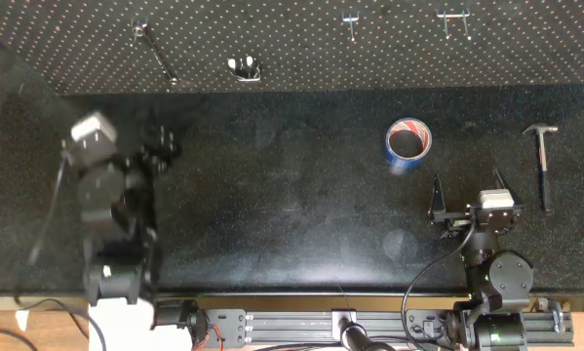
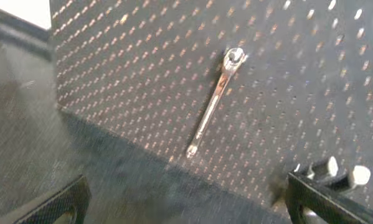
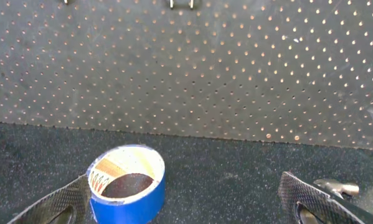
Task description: Place Tools Onto Pegboard
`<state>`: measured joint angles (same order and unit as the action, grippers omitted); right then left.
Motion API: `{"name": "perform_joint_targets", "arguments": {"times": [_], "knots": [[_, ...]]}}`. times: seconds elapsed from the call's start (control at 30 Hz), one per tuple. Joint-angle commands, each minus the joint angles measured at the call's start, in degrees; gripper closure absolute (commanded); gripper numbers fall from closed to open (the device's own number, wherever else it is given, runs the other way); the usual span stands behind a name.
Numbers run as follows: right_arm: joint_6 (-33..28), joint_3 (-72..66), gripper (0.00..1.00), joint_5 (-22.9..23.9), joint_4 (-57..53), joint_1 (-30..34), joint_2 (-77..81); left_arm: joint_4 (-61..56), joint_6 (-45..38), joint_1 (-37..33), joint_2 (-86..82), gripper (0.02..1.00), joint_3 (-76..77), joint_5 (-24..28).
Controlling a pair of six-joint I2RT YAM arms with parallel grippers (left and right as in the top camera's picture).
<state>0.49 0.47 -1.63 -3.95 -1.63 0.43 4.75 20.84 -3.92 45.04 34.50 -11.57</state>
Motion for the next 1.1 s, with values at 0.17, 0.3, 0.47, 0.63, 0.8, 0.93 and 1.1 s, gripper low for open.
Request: {"name": "perform_joint_targets", "arguments": {"times": [0.17, 0.3, 0.47, 0.63, 0.8, 0.93, 1.1], "knots": [[-0.8, -0.2, 0.016, -0.2, -0.2, -0.3, -0.4, -2.0, -12.8, -0.9, -28.7, 0.023, -23.3, 12.1], [-0.8, -0.2, 0.016, -0.2, -0.2, -0.3, -0.4, 4.8, -16.8, 2.8, -34.4, 0.023, -25.1, 12.1], [-0.8, -0.2, 0.016, -0.1, -0.2, -0.3, -0.4, -2.2, -16.8, 3.6, -40.2, 0.023, -32.0, 15.3], [-0.8, -0.2, 0.018, -0.2, -0.2, -0.3, -0.4, -0.3, -16.9, 3.3, -44.9, 0.023, -34.2, 15.1], [-0.8, -0.2, 0.016, -0.2, -0.2, -0.3, -0.4, -0.3, -16.9, 2.0, -44.9, 0.023, -34.2, 15.1], [-0.8, -0.2, 0.016, -0.2, -0.2, -0.3, -0.4, -0.3, -16.9, 2.0, -44.9, 0.023, -34.2, 15.1], [-0.7, -0.2, 0.016, -0.1, -0.3, -0.3, -0.4, -0.3, -16.9, 2.0, -44.9, 0.023, -34.2, 15.1]]}}
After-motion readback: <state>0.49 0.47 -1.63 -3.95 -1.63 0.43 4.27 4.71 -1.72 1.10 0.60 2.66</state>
